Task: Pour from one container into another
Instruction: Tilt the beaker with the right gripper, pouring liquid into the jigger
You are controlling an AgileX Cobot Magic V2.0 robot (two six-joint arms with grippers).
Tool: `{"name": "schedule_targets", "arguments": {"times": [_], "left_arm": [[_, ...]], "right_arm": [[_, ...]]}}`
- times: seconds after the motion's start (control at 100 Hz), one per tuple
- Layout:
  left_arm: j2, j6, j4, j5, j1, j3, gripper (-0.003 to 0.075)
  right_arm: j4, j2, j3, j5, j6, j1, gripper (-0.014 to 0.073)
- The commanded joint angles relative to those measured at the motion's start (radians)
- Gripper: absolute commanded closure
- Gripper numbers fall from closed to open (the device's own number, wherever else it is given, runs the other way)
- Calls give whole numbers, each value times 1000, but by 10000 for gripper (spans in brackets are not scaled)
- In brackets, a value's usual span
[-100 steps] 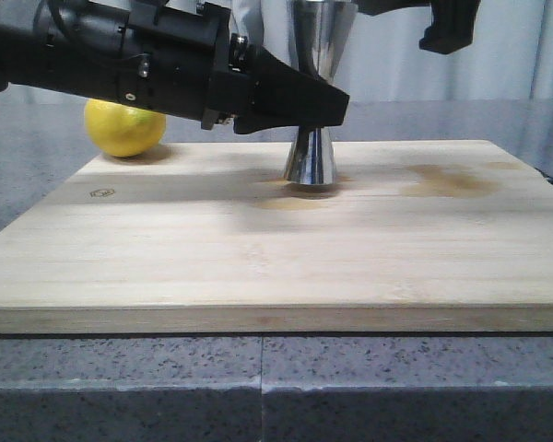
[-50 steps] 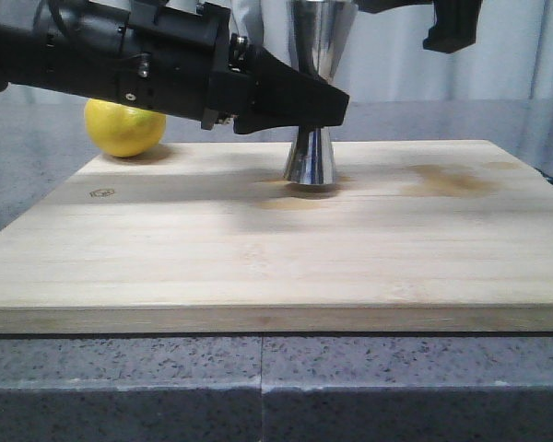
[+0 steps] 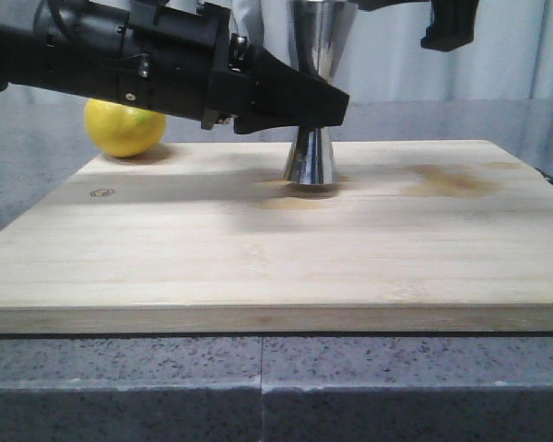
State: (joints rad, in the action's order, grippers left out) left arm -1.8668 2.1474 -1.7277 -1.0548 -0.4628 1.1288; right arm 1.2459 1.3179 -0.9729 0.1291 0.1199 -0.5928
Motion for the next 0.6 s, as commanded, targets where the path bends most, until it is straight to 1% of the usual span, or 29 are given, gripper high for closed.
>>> {"name": "schedule_targets", "arguments": {"times": [0.0, 0.59], "left_arm": [[45, -8, -74, -72, -9, 29, 618], [45, -8, -74, -72, -9, 29, 618]], "right_arm": [[31, -25, -35, -26, 2, -3, 273], [53, -25, -35, -26, 2, -3, 273]]}}
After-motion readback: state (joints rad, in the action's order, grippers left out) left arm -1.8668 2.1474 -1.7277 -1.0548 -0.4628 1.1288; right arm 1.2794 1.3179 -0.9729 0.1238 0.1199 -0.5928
